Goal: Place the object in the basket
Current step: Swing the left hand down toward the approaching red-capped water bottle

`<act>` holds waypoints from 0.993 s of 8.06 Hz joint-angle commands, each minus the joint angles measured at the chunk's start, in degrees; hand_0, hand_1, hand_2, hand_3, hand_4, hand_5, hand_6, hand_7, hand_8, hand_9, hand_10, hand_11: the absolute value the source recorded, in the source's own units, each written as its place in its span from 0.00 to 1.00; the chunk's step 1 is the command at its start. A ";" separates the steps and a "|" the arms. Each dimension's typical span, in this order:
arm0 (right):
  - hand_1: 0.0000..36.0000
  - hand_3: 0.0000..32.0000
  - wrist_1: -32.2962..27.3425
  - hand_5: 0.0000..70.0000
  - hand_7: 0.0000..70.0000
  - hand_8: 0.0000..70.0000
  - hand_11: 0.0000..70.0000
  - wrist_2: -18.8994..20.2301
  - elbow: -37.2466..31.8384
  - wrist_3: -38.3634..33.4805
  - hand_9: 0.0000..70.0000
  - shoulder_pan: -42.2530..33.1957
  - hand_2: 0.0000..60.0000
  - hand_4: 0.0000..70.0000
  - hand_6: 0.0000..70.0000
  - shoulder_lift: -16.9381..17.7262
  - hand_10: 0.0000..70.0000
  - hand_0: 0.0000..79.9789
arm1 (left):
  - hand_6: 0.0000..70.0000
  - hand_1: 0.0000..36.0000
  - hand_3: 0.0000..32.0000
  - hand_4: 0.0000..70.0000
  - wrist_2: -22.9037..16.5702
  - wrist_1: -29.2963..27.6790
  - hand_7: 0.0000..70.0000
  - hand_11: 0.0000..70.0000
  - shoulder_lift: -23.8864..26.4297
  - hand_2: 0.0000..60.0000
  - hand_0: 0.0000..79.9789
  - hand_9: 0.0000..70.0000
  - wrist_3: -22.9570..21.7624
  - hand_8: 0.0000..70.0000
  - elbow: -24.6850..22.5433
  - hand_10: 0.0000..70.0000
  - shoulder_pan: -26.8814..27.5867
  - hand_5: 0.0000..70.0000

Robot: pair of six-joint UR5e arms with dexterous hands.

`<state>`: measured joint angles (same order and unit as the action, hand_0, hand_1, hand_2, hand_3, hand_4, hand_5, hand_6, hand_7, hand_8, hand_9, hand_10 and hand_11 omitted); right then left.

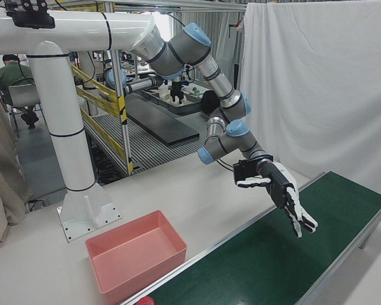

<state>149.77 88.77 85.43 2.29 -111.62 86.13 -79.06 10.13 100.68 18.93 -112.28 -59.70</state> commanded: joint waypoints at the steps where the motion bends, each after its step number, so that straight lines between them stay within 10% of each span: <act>1: 0.00 0.00 0.00 0.00 0.00 0.00 0.00 0.00 0.00 0.00 0.00 0.00 0.00 0.00 0.00 0.00 0.00 0.00 | 0.03 0.43 0.00 0.17 1.00 5.15 0.00 0.15 6.18 0.00 0.66 0.01 0.49 0.03 0.74 0.08 4.22 0.14; 8: 0.00 0.00 0.00 0.00 0.00 0.00 0.00 0.00 0.00 0.00 0.00 0.00 0.00 0.00 0.00 0.00 0.00 0.00 | 0.02 0.38 0.00 0.16 6.02 2.01 0.00 0.14 15.16 0.00 0.65 0.00 3.30 0.01 10.31 0.08 7.66 0.14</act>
<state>149.77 88.77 85.43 2.28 -111.62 86.13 -73.17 14.81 113.83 21.40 -106.08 -52.14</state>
